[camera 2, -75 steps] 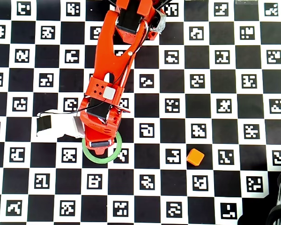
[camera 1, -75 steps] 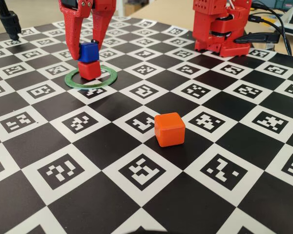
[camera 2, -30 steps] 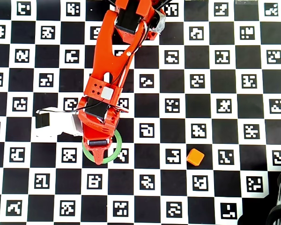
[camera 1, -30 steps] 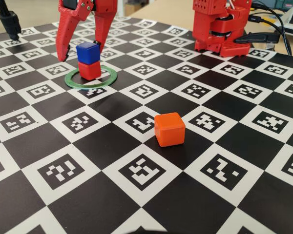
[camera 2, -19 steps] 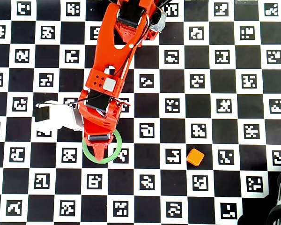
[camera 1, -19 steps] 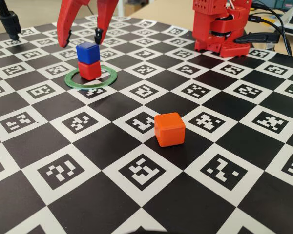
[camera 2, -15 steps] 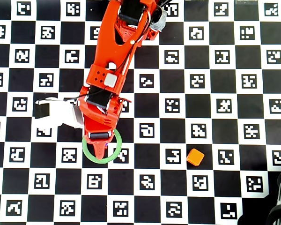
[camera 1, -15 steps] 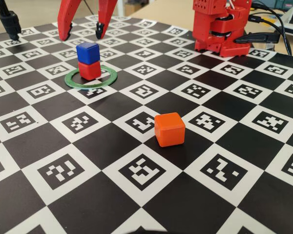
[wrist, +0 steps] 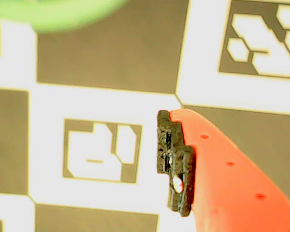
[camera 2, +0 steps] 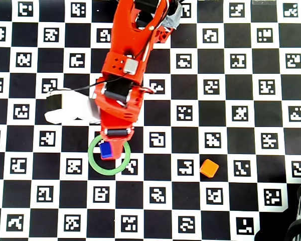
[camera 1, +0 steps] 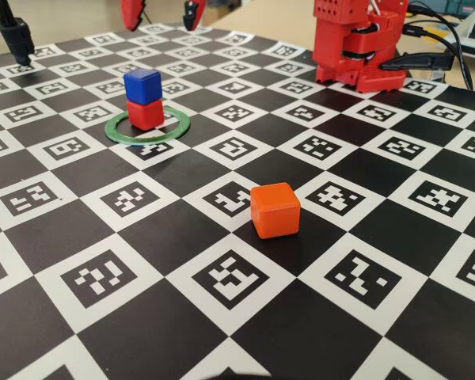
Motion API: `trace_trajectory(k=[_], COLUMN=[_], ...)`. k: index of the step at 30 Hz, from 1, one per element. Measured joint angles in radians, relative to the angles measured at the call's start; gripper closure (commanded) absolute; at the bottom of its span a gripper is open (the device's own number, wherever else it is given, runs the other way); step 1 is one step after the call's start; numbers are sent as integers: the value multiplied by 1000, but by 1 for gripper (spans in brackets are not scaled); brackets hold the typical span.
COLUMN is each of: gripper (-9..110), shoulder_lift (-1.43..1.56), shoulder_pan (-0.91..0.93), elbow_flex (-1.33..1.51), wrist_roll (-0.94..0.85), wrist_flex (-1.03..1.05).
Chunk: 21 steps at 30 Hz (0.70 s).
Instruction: Grab the red cube then put it in the green circle then put the blue cube on top and finally the orange cube on top
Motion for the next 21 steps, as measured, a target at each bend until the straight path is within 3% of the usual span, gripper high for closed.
trace_trajectory(k=[11,21], gripper=[63,62], shoulder_lift=[-2,-204], shoulder_pan=[-209,-454], elbow_flex=[-123,-371], wrist_roll=[179,517], wrist_flex=[112,195])
